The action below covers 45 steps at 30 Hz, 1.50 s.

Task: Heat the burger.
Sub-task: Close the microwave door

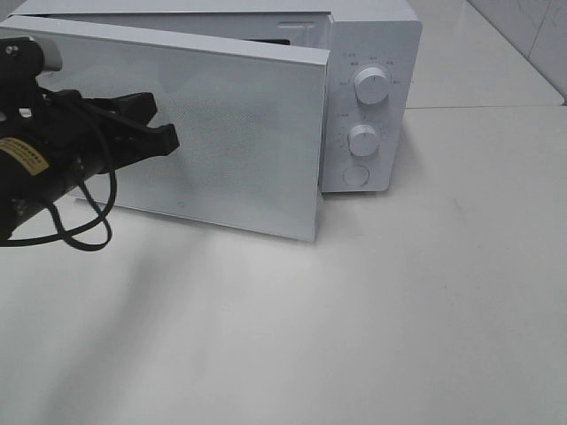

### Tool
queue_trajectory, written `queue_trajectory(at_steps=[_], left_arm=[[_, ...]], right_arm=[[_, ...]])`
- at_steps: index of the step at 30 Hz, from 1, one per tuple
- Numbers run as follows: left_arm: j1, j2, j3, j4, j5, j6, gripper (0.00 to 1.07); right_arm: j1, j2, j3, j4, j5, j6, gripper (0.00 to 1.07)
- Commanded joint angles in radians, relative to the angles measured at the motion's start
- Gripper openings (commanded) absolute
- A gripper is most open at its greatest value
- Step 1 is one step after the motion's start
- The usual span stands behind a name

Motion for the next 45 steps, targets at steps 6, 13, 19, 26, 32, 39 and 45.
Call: queue_trajectory(at_steps=[6,13,19,26,32,39,45], left_arm=[[-0.053,0.075,-0.14,-0.029,0.051,0.004,0.0],[-0.081,0.159,-0.288,-0.055,0.124,0.012,0.0],[-0.09,0.222,-0.398,-0.065,0.177,0.023,0.0],[-0.09,0.272,-0.499,-0.066,0.199,0.023,0.0],[-0.085,0.313,-0.583,-0.089,0.25,0.05,0.0],[-0.101,0.298,-0.587,-0.071,0.349,0.053,0.0],[-0.147,0.243,-0.57,-0.06,0.564,0.057,0.0]], right_arm=[[-0.006,-0.026,0.004,-0.003,-0.004,0.005,0.76],[-0.006,-0.026,0.004,-0.003,-0.004,0.005,0.76],[-0.006,-0.026,0.004,-0.003,-0.004,0.007,0.76],[-0.006,-0.026,0.004,-0.003,-0.004,0.01,0.76],[-0.006,-0.026,0.004,-0.003,-0.004,0.013,0.76],[-0.006,-0.026,0.004,-0.003,-0.004,0.014,0.76],[-0.006,-0.026,0.004,-0.003,-0.004,0.016,0.76]])
